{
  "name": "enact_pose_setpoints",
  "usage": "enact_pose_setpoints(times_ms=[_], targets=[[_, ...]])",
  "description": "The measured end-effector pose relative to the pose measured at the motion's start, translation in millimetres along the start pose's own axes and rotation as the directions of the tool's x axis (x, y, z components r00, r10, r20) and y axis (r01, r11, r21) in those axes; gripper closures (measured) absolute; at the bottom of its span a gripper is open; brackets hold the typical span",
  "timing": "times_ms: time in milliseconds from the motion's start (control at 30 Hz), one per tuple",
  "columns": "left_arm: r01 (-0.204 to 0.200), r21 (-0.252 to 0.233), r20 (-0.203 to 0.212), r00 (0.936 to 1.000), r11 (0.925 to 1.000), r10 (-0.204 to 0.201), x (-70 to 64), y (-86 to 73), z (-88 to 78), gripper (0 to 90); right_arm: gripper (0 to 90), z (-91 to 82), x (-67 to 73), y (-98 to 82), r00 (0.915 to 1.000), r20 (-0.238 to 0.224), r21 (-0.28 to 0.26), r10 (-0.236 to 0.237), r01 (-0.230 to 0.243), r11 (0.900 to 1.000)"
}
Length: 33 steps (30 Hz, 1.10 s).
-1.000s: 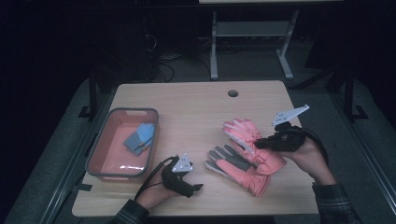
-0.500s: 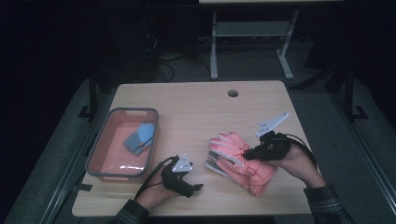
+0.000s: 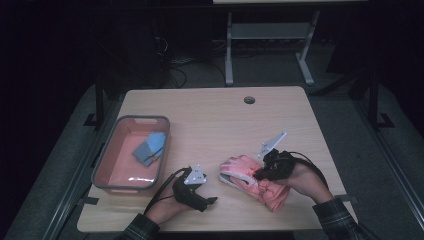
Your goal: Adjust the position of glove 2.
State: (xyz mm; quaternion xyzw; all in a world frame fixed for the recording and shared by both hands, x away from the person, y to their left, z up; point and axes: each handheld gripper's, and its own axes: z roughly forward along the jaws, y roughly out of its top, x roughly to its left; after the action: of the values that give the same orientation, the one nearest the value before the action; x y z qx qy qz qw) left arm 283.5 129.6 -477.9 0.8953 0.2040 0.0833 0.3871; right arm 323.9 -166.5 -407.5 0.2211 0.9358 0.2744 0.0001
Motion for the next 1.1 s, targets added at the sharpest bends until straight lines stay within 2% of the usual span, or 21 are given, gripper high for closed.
enact_pose_setpoints(times_ms=[100, 233, 333, 467, 500, 567, 633, 667, 700, 733, 867, 933, 967, 1100], targets=[[0.0, 0.001, 0.0, 1.0, 1.0, 0.0, 0.0, 0.1, 0.1, 12.7, 88.2, 7.0, -1.1, -3.1, 0.9999, -0.013, 0.007, -0.001, 0.001, 1.0], [-0.006, 0.008, -0.002, 1.0, 0.9999, 0.006, 0.4, 0.9, 0.3, 12.7, 85.9, 7.6, -2.7, -4.8, 0.9998, -0.018, -0.004, 0.0, 0.0, 1.0], [-0.011, 0.039, 0.003, 0.9999, 0.9992, 0.011, 1.2, 5.0, 0.6, 12.8, 76.6, -2.0, -4.2, -4.5, 0.9997, -0.023, -0.048, -0.001, 0.0, 0.999], [0.003, 0.063, 0.008, 1.0, 0.998, -0.003, 0.9, 9.6, -0.1, 13.7, 61.6, -22.6, -1.4, -2.0, 0.999, -0.003, -0.109, 0.046, -0.046, 0.993], [0.019, 0.049, 0.008, 0.9998, 0.9986, -0.019, 0.0, 10.6, -0.7, 14.8, 59.3, -27.4, -0.8, -1.9, 0.9983, -0.002, -0.128, 0.059, -0.059, 0.99], [0.027, 0.04, 0.016, 0.9995, 0.9988, -0.027, -0.4, 13.2, -3.5, 19.1, 58.3, -36.3, -1.9, -3.3, 0.9974, 0.007, -0.169, 0.072, -0.07, 0.983], [0.04, 0.037, 0.052, 0.9978, 0.9985, -0.042, -0.9, 16.0, -5.1, 27.8, 61.5, -45.0, -5.3, -8.0, 0.9944, 0.03, -0.195, 0.101, -0.093, 0.976], [0.04, 0.042, 0.076, 0.9962, 0.9983, -0.043, -1.5, 18.0, -6.0, 35.6, 64.3, -47.3, -7.4, -10.5, 0.9932, 0.038, -0.203, 0.11, -0.101, 0.974], [0.053, 0.034, 0.087, 0.9947, 0.998, -0.055, -3.8, 20.6, -5.6, 39.9, 68.2, -50.0, -10.1, -14.4, 0.991, 0.054, -0.206, 0.122, -0.108, 0.972], [0.057, 0.03, 0.099, 0.9933, 0.9979, -0.06, -5.9, 23.2, -6.0, 47.8, 74.2, -52.6, -14.3, -20.1, 0.9876, 0.075, -0.211, 0.138, -0.12, 0.97], [0.035, 0.023, 0.127, 0.9912, 0.9991, -0.038, -13.4, 34.2, -3.2, 74.4, 89.2, -54.9, -26.7, -39.9, 0.9761, 0.112, -0.211, 0.186, -0.16, 0.964], [0.038, 0.024, 0.14, 0.9894, 0.999, -0.041, -17.6, 40.7, 1.9, 86.3, 89.9, -54.7, -33.1, -52.2, 0.9699, 0.136, -0.208, 0.202, -0.171, 0.963], [0.027, 0.037, 0.14, 0.9896, 0.999, -0.032, -18.4, 42.9, 3.5, 89.4, 89.9, -53.9, -35.6, -57.8, 0.9669, 0.139, -0.202, 0.214, -0.184, 0.962], [0.014, 0.048, 0.161, 0.9867, 0.9988, -0.021, -25.8, 52.0, 14.5, 89.5, 90.0, -46.0, -41.1, -76.9, 0.9644, 0.125, -0.184, 0.233, -0.208, 0.961]])
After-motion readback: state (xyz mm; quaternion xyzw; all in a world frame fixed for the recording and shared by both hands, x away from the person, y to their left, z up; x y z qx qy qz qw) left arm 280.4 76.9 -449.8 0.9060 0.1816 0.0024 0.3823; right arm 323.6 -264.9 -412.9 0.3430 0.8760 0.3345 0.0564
